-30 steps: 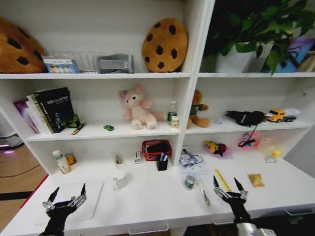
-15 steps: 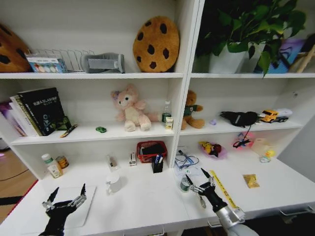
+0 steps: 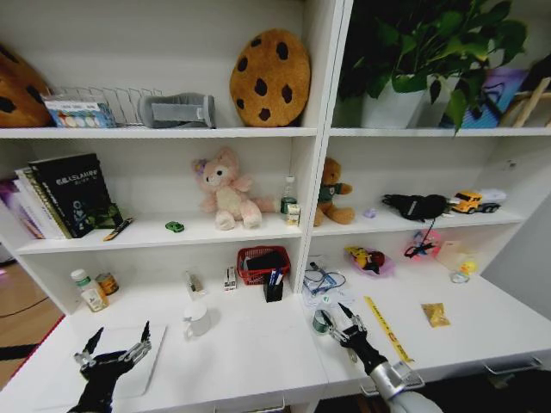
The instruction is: Organize the objects on the table.
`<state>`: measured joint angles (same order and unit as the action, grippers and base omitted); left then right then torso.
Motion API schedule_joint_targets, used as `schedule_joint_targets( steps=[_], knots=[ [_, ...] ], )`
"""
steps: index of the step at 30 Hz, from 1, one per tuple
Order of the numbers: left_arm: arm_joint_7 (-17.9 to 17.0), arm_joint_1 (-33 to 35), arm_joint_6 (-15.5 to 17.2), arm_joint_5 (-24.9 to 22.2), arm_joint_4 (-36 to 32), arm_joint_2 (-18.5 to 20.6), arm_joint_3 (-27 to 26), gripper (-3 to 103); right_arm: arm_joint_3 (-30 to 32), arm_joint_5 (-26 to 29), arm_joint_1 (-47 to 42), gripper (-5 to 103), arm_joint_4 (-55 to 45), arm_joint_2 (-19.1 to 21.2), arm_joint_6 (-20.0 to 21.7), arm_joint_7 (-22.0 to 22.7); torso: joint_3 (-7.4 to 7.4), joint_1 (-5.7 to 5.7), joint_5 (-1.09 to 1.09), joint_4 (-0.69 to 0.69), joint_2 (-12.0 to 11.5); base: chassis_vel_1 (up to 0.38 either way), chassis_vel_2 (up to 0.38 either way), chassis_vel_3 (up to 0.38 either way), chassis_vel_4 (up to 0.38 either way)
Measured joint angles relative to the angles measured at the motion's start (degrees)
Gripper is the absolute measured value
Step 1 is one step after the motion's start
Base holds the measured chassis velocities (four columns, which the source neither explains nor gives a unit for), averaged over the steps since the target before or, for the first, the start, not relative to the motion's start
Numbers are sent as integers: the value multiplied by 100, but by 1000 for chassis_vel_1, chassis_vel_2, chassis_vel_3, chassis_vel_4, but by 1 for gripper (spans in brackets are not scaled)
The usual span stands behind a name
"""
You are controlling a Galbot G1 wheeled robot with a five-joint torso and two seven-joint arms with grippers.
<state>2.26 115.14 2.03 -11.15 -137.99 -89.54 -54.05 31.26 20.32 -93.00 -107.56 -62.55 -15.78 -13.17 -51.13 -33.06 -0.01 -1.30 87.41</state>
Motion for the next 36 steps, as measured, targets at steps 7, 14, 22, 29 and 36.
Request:
schedule_joint_targets(
  steps=[7,14,22,29,36],
  knots=[
    [0,0,0,0,0,0,0,100,3,102,49,25,-24,37,30,-22,0,0,0,0,0,0,0,0,0],
    [0,0,0,0,0,0,0,100,37,158,-20,4,-95,12,30,-51,0,0,1,0,0,0,0,0,0],
    [0,0,0,0,0,0,0,100,102,140,-100,7,-208,-56,-47,-121,0,0,0,0,0,0,0,0,0],
    [0,0,0,0,0,0,0,100,76,141,-49,27,-199,-49,-48,-84,0,0,1,0,0,0,0,0,0],
    [0,0,0,0,0,0,0,100,43,142,81,55,-111,27,-28,29,0,0,1,-1,0,0,0,0,0]
  ],
)
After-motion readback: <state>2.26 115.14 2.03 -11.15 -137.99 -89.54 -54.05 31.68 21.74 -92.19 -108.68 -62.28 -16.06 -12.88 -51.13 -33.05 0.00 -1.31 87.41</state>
